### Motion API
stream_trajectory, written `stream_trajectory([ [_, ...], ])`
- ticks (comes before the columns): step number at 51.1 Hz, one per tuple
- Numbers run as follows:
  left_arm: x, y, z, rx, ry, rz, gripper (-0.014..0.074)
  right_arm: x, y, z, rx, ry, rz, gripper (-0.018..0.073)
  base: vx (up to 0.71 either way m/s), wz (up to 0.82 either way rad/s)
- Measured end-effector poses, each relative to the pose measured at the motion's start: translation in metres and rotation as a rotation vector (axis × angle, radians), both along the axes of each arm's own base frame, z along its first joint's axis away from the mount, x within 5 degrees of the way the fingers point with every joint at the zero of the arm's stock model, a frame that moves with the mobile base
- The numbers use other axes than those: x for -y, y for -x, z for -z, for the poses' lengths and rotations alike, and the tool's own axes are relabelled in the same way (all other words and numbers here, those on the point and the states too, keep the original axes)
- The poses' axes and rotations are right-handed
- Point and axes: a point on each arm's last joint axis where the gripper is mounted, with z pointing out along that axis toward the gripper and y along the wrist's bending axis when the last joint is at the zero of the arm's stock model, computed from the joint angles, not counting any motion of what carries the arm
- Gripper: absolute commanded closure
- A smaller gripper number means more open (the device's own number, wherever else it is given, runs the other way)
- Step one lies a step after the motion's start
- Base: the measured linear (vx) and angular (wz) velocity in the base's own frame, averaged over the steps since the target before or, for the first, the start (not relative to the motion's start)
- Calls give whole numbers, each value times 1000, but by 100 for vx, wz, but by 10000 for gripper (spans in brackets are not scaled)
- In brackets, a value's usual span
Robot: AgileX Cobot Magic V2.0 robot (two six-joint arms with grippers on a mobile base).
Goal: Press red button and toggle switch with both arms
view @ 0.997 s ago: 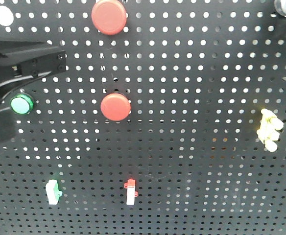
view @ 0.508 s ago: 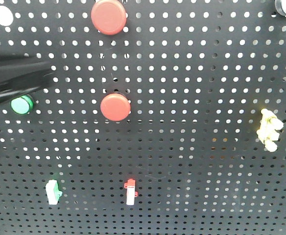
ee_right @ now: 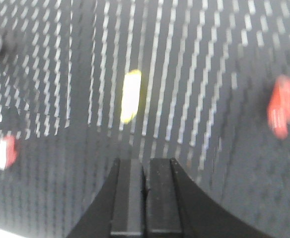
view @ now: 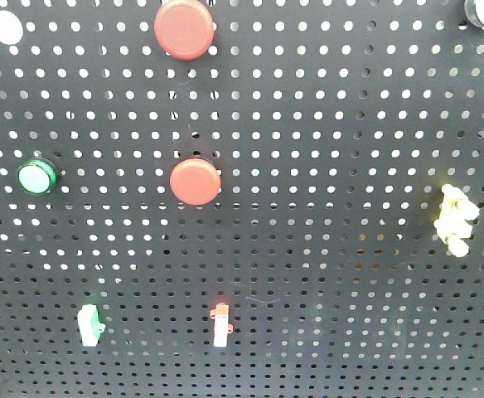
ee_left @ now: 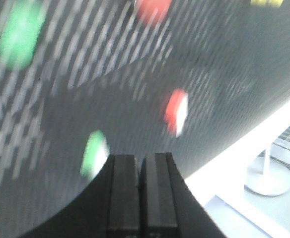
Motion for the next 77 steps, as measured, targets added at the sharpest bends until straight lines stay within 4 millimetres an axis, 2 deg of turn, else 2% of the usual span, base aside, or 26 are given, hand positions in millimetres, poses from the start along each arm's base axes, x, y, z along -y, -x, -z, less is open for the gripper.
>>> stream_trajectory([
  [4, -13, 10, 22, -7, 20, -34, 595, 0, 7, 18, 2, 1, 7, 562, 0, 0],
  [8, -24, 18, 39, 20, 36, -50, 595, 1, 5, 32, -19, 5, 14, 562, 0, 0],
  [22, -31, 23, 62, 24, 16, -70, 595, 2, -7, 53, -96, 8, 20, 562, 0, 0],
  [52, -32, 23, 67, 20, 10, -82, 595, 2, -7, 54, -101, 7, 20, 562, 0, 0],
  [59, -30, 21, 84, 39, 29, -127, 595, 2, -7, 54, -101, 7, 20, 562, 0, 0],
  [65, -25, 16, 111, 91, 56, -170, 595, 2, -7, 54, -101, 7, 20, 562, 0, 1],
  [74, -26, 14, 143, 166, 162, -266, 595, 2, -7, 54, -101, 7, 20, 562, 0, 0],
  [77, -27, 13, 148, 162, 193, -308, 595, 2, -7, 54, -101, 7, 20, 562, 0, 0],
])
